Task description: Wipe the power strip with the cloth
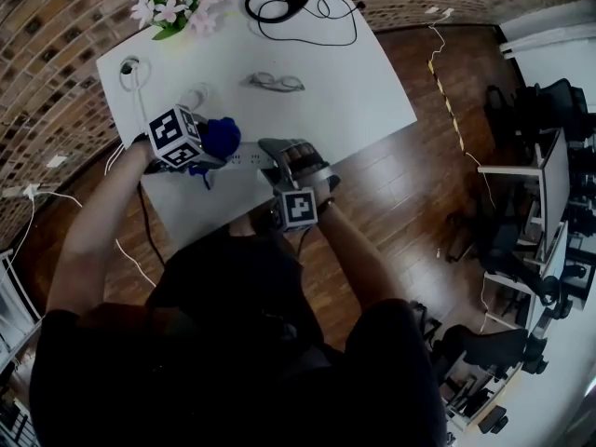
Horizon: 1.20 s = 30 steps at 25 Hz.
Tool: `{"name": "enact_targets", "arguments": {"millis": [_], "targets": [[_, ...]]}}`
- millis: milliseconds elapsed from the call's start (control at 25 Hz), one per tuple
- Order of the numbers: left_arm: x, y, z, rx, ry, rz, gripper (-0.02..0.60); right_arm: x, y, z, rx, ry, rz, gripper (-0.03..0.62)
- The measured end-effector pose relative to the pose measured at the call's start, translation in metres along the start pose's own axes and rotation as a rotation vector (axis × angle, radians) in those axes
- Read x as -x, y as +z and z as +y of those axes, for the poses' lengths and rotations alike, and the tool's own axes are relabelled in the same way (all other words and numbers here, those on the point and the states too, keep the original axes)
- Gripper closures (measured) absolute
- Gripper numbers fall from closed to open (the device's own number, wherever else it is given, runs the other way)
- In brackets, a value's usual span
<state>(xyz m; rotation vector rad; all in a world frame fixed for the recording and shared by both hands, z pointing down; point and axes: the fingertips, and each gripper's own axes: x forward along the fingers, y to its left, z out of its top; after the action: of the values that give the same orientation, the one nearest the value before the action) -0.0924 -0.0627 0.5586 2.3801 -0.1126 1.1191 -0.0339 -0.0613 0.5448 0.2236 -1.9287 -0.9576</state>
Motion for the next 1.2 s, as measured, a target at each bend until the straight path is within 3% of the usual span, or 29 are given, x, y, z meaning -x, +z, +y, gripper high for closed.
{"name": "enact_targets", "arguments": {"millis": [240, 400, 520, 680, 800, 1000, 1040, 1160, 1200], "targets": [[-0.016, -0.001, -0.003, 0.015, -0.061, 0.032, 0.278, -0.004, -0.004, 0.001, -0.003, 0.002, 0.001, 0.324], [-0.019, 0.001, -0.006, 0.009, -0.025, 0.033, 0.311, -0.005, -0.011, 0.005, -0.034, 0.013, -0.011, 0.324], [-0.02, 0.003, -0.01, -0.063, 0.069, 0.035, 0.318, -0.007, -0.014, 0.01, -0.062, 0.033, -0.025, 0.314], [-0.017, 0.008, -0.015, -0.184, 0.271, 0.043, 0.318, -0.006, -0.016, 0.014, -0.158, 0.068, -0.067, 0.289], [-0.019, 0.0, -0.011, -0.292, 0.423, 0.105, 0.319, -0.004, -0.014, 0.022, -0.296, 0.151, -0.14, 0.273], [-0.021, -0.004, -0.012, -0.365, 0.539, 0.134, 0.321, -0.001, -0.005, 0.025, -0.533, 0.296, -0.254, 0.273], [-0.022, -0.005, -0.012, -0.372, 0.557, 0.138, 0.321, -0.002, -0.003, 0.025, -0.567, 0.323, -0.27, 0.279], [-0.024, -0.005, -0.014, -0.368, 0.612, 0.142, 0.321, -0.003, 0.003, 0.027, -0.626, 0.372, -0.299, 0.426], [-0.023, -0.005, -0.014, -0.348, 0.631, 0.131, 0.319, -0.003, 0.004, 0.029, -0.627, 0.373, -0.303, 0.427]]}}
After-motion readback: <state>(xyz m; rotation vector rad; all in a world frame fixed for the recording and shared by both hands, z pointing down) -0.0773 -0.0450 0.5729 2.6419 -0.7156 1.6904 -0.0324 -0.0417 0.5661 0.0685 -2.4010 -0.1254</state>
